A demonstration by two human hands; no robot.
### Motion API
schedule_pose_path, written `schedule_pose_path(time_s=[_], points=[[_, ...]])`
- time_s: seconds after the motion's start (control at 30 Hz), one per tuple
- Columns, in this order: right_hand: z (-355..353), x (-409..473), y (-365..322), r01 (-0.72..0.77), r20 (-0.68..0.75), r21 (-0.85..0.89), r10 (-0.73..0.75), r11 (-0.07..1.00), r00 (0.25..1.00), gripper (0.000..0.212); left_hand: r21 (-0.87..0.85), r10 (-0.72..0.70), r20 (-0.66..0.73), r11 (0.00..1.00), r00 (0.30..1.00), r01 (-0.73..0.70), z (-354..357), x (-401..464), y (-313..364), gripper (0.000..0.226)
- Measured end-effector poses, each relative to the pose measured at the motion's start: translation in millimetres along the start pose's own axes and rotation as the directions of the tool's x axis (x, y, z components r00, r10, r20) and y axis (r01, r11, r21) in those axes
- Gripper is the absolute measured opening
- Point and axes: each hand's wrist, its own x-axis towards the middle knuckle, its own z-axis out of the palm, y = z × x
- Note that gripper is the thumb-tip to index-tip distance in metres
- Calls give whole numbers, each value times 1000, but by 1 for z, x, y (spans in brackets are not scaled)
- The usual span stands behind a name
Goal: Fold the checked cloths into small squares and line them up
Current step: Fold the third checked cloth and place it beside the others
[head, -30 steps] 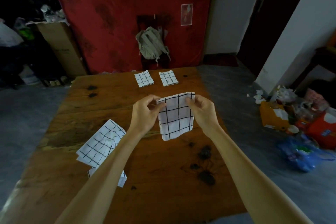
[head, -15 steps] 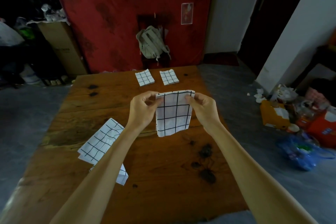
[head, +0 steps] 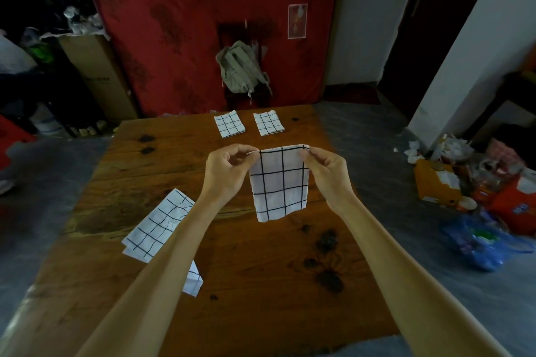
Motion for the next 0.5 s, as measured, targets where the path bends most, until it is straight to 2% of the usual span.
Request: schedule_pose_path(time_s=[0.13,0.33,0.5], points=[[-2,1,-2,19,8,16,-20,1000,1000,33,7,-7,-11,1000,1000,7,1,1,-2,9],[-5,1,3,8,26,-23,-8,1000,1000,16,43,-13,64,999,998,10,3,2,-4,14],[0,-1,2,83,107,-116,-70,990,992,16,243,103,242,956,965,-163,13,8,7,29]])
